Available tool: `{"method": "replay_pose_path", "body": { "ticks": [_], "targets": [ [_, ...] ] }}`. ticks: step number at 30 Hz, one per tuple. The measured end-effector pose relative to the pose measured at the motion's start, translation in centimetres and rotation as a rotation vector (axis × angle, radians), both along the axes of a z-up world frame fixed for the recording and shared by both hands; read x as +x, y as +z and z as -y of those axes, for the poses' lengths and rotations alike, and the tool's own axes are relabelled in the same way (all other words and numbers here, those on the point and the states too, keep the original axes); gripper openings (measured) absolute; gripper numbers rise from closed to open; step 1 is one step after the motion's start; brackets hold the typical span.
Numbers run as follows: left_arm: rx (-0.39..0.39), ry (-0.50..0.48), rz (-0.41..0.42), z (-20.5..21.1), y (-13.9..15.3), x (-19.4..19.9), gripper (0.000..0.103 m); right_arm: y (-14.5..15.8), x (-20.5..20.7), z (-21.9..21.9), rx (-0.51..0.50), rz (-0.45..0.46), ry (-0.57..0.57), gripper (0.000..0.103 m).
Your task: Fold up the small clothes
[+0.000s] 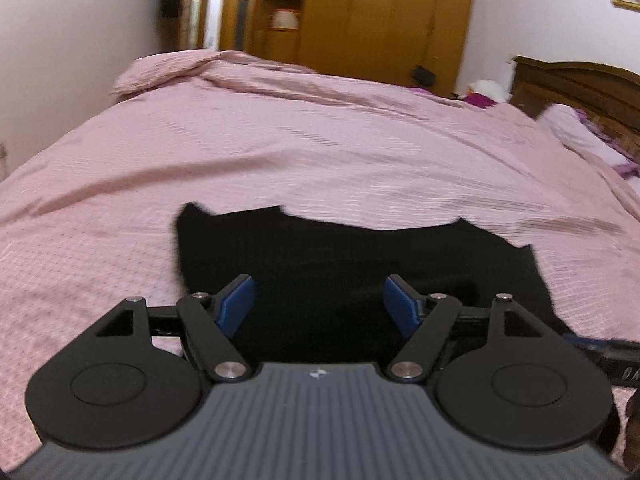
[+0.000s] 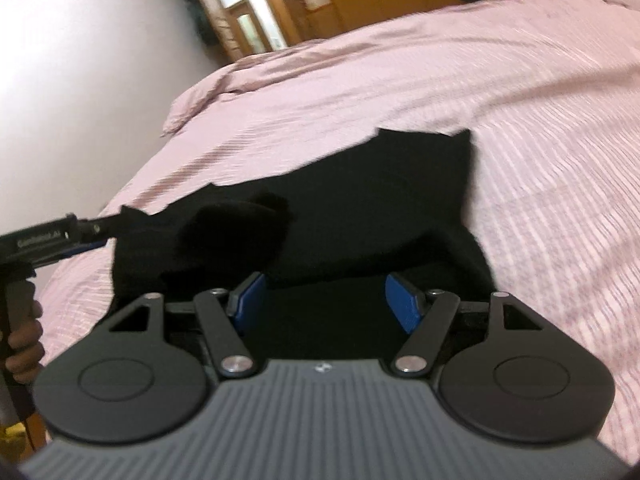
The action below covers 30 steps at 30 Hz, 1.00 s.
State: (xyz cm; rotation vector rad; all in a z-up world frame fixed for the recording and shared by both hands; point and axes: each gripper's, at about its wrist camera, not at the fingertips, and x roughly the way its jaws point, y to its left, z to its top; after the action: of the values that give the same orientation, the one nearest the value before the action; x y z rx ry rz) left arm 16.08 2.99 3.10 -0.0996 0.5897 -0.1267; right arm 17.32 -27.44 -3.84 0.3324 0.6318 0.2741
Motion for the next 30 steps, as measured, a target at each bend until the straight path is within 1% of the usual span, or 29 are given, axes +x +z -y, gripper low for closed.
{"method": "replay_pose_path", "body": {
  "ticks": [2,6,7,9,11,14,19,20,22,25,28,29,30],
  "targets": [
    [0.009,0.05,-0.016,-1.2,-0.2,-0.1,0.077,0.4,1.2,-0.7,0.023,-0.014,0.007,0.069],
    [-0.009,0.085,-0.032,-2.9,-1.1,0.3,0.077,1.5,3.4,-1.7,0.073,0.004,0.014,0.069],
    [-0.011,0.092,-0.037,-3.2,-1.3,0.5,0.077,1.7,4.1,-2.1,0.076,0.008,0.024,0.069],
    [-0.007,0.113,-0.044,-3.5,-1.9,1.0,0.077,2.0,5.0,-2.8,0.067,-0.004,0.005,0.069],
    [0.004,0.128,-0.048,-3.9,-2.3,1.5,0.077,2.4,5.2,-4.0,0.037,0.006,0.023,0.069],
    [0.023,0.138,-0.066,-4.1,-3.3,2.7,0.077,3.1,4.7,-6.2,-0.034,0.063,0.097,0.069],
    [0.027,0.148,-0.128,-4.2,-4.7,5.0,0.077,4.0,4.6,-10.6,-0.243,0.182,0.258,0.069],
    [0.028,0.153,-0.139,-4.2,-4.9,5.2,0.077,4.0,4.9,-11.5,-0.288,0.195,0.313,0.069],
    [0.024,0.16,-0.155,-4.3,-5.3,5.5,0.077,3.6,5.6,-13.1,-0.373,0.177,0.411,0.067],
    [0.021,0.165,-0.167,-4.4,-5.9,5.8,0.077,2.6,6.8,-14.7,-0.459,0.127,0.49,0.067],
    [0.034,0.162,-0.165,-4.2,-6.1,5.8,0.077,1.6,7.9,-15.3,-0.483,0.063,0.539,0.065],
    [0.041,0.16,-0.163,-4.1,-6.1,5.8,0.077,1.4,8.0,-15.2,-0.483,0.059,0.54,0.048],
    [0.046,0.159,-0.161,-4.0,-6.1,5.8,0.077,1.4,8.1,-15.0,-0.488,0.057,0.531,0.026]
  ]
}}
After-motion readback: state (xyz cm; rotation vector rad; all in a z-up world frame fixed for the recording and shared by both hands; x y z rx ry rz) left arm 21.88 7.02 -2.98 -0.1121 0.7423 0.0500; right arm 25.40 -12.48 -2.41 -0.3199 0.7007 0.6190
